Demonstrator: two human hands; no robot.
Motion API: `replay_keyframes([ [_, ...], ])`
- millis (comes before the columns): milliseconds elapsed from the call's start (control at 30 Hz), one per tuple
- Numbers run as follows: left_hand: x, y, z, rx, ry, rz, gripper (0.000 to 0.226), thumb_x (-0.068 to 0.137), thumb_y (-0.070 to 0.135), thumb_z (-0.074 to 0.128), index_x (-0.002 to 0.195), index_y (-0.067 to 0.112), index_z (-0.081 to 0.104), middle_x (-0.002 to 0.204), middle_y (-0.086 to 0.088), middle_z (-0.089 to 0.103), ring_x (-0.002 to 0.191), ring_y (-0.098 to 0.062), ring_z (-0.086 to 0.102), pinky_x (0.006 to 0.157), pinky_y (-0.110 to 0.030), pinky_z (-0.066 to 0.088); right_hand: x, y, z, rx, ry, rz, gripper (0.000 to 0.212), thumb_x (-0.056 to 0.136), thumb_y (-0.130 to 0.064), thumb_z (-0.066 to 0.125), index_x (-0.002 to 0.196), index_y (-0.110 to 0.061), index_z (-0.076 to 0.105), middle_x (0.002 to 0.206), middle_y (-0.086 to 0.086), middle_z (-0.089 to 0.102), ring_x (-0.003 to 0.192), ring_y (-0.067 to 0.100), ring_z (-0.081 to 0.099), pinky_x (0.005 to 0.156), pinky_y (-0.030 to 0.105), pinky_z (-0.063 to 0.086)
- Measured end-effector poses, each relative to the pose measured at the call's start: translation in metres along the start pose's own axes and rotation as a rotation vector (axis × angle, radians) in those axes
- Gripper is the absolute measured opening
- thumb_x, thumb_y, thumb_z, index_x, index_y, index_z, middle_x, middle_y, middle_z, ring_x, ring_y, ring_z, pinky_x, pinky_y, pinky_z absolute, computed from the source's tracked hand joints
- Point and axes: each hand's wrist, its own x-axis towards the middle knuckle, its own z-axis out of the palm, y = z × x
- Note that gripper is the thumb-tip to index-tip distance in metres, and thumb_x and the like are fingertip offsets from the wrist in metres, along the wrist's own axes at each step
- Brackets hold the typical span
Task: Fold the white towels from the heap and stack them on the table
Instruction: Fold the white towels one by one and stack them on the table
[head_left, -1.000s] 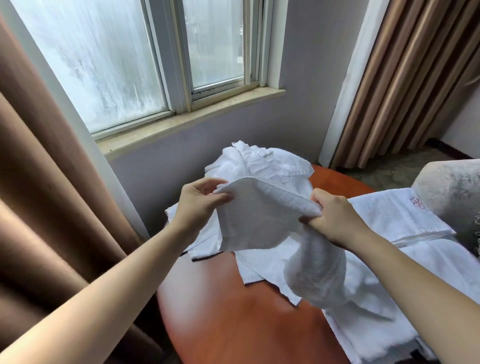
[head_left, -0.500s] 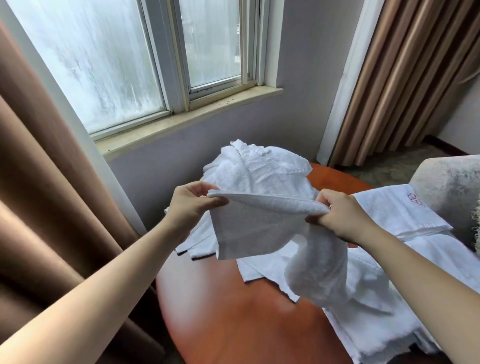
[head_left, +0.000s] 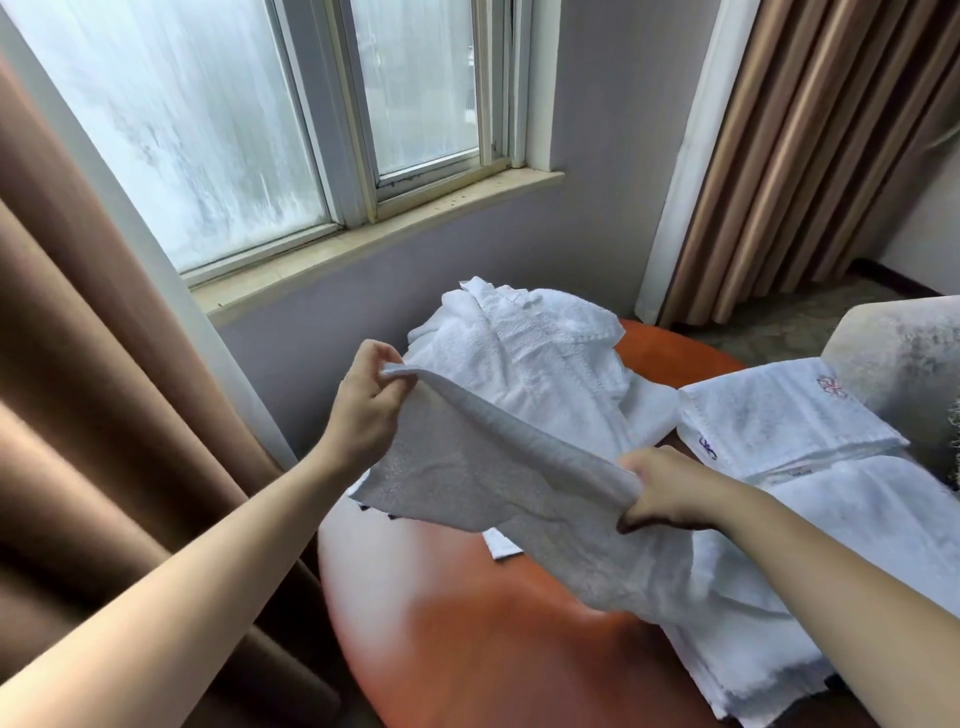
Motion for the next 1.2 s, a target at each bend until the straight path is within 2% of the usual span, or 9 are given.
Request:
replay_keyframes([
  [133, -0.001, -0.002, -0.002, 0.135, 0.022, 0.061, 0.024, 0.092, 0.003, 0.050, 0.086, 0.025, 0.042, 0.076, 0.012, 0.045, 0.069, -0.006, 0.042, 0.063, -0.026, 0.033, 0.003, 0.011, 0.005, -0.064, 0.019, 0.011, 0.019, 0.070, -0.023, 0.077, 0.068, -0.017, 0.059, 0.074, 0.000, 0.061, 0.078, 0.020, 0.061, 0.067, 0.033, 0.047],
  [233, -0.005, 0.011, -0.006, 0.225, -0.011, 0.079, 0.017, 0.077, 0.016, 0.042, 0.084, 0.031, 0.043, 0.071, 0.013, 0.049, 0.069, -0.010, 0.046, 0.065, -0.032, 0.035, 0.006, 0.011, 0.010, -0.070, 0.126, 0.003, 0.022, 0.074, -0.020, 0.067, 0.065, -0.020, 0.046, 0.074, 0.001, 0.058, 0.079, 0.026, 0.058, 0.067, 0.038, 0.044],
  [367, -0.017, 0.037, 0.001, 0.370, -0.153, 0.294, 0.031, 0.062, 0.015, 0.046, 0.085, 0.023, 0.065, 0.058, 0.013, 0.048, 0.066, -0.014, 0.052, 0.067, -0.032, 0.046, 0.007, -0.011, 0.010, -0.102, 0.278, -0.120, 0.025, 0.075, -0.011, 0.055, 0.065, -0.020, 0.034, 0.066, 0.000, 0.050, 0.074, 0.030, 0.053, 0.061, 0.039, 0.039],
  [433, -0.026, 0.048, 0.014, 0.459, -0.344, 0.356, 0.047, 0.062, 0.024, 0.052, 0.105, 0.023, 0.070, 0.057, 0.015, 0.046, 0.061, -0.005, 0.049, 0.065, -0.028, 0.045, 0.007, -0.032, 0.005, -0.098, 0.348, -0.212, 0.030, 0.075, -0.008, 0.054, 0.062, -0.024, 0.032, 0.067, 0.000, 0.051, 0.073, 0.029, 0.052, 0.059, 0.036, 0.036],
  [533, -0.029, 0.058, 0.038, 0.623, -0.567, 0.369, 0.077, 0.068, 0.058, 0.070, 0.137, 0.027, 0.052, 0.057, 0.016, 0.046, 0.062, -0.005, 0.044, 0.064, -0.025, 0.037, 0.002, -0.061, -0.003, -0.020, 0.431, -0.350, 0.035, 0.072, -0.001, 0.053, 0.059, -0.026, 0.033, 0.060, -0.004, 0.048, 0.066, 0.025, 0.050, 0.057, 0.032, 0.031],
  [733, -0.025, 0.060, 0.065, 0.694, -0.525, 0.374, 0.029, 0.077, 0.049, 0.069, 0.076, 0.020, 0.065, 0.051, 0.006, 0.042, 0.059, -0.017, 0.043, 0.055, -0.027, 0.029, -0.006, -0.082, -0.012, 0.135, 0.453, -0.415, 0.031, 0.076, -0.019, 0.058, 0.058, -0.029, 0.035, 0.056, -0.012, 0.045, 0.063, 0.024, 0.050, 0.059, 0.031, 0.032],
  [833, -0.021, 0.062, 0.064, 0.758, -0.484, 0.388, 0.037, 0.078, 0.037, 0.069, 0.055, 0.024, 0.043, 0.052, 0.007, 0.039, 0.065, -0.019, 0.042, 0.052, -0.028, 0.024, -0.004, -0.076, -0.010, 0.093, 0.411, -0.333, 0.028, 0.078, -0.017, 0.062, 0.065, -0.029, 0.040, 0.065, -0.011, 0.050, 0.073, 0.024, 0.053, 0.061, 0.031, 0.035],
  [900, -0.018, 0.065, 0.061, 0.812, -0.446, 0.452, 0.046, 0.079, 0.034, 0.068, 0.053, 0.024, 0.031, 0.052, 0.006, 0.036, 0.067, -0.021, 0.040, 0.054, -0.030, 0.022, -0.001, -0.069, -0.006, 0.007, 0.370, -0.248, 0.028, 0.077, -0.017, 0.064, 0.068, -0.026, 0.039, 0.070, -0.008, 0.050, 0.077, 0.024, 0.052, 0.056, 0.027, 0.030],
  [1200, 0.005, 0.056, 0.023, 0.824, -0.306, 0.400, 0.045, 0.074, 0.033, 0.073, 0.053, 0.023, 0.035, 0.054, 0.006, 0.041, 0.065, -0.024, 0.037, 0.061, -0.028, 0.026, 0.005, -0.029, 0.016, -0.003, 0.307, -0.033, 0.031, 0.072, -0.024, 0.069, 0.063, -0.022, 0.039, 0.069, -0.006, 0.053, 0.076, 0.024, 0.054, 0.052, 0.028, 0.031],
])
